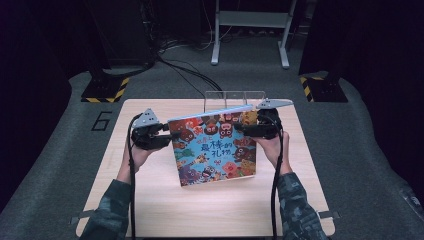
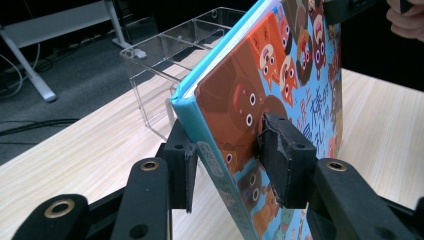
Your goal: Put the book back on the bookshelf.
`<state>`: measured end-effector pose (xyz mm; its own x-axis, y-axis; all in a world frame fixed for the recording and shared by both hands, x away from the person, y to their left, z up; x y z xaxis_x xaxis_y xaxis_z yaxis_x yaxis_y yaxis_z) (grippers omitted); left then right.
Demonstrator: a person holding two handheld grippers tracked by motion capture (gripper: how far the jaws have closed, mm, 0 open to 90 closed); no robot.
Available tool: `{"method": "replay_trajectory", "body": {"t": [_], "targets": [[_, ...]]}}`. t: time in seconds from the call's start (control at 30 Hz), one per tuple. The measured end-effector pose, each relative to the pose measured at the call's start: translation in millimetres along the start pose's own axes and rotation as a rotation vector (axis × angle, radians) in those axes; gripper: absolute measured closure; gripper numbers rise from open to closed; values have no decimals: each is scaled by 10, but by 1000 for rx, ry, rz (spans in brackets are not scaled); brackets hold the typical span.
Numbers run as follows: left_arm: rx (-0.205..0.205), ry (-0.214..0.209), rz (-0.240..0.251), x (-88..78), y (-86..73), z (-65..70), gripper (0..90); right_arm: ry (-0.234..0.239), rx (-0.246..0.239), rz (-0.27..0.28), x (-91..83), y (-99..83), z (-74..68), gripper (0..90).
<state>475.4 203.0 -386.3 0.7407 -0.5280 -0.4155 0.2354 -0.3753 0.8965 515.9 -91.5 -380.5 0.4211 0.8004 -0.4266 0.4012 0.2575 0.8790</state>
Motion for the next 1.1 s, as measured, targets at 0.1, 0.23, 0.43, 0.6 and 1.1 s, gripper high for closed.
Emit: {"method": "replay_trajectory", "body": {"t": [0.1,0.23,0.43,0.6,1.1], "targets": [[9,-12,6,-42,1,28,601,12,6,-10,-9,0,-1,352],[7,-19,22,-58,5,33,616,13,19,-26,-25,1,-18,337],[7,-22,13,-68,-13,32,619,-14,11,-49,-17,1,-59,314],[11,-16,16,-84,-16,41,620,-41,4,-55,2,0,-84,282],[65,47,48,-205,12,21,641,-65,-9,-33,72,47,-165,218]]}}
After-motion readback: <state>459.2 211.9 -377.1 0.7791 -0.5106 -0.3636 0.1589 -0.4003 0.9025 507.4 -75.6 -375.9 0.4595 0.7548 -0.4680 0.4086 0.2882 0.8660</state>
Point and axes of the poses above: each handheld gripper's, and its own axes: x roughly forward along the jaws, y roughly out of its top, z roughly to its right, the point moved 6 cm from there along x, roughly forward along the jaws, and after that the axes turned 13 degrees about y, right-handed, at the moved point
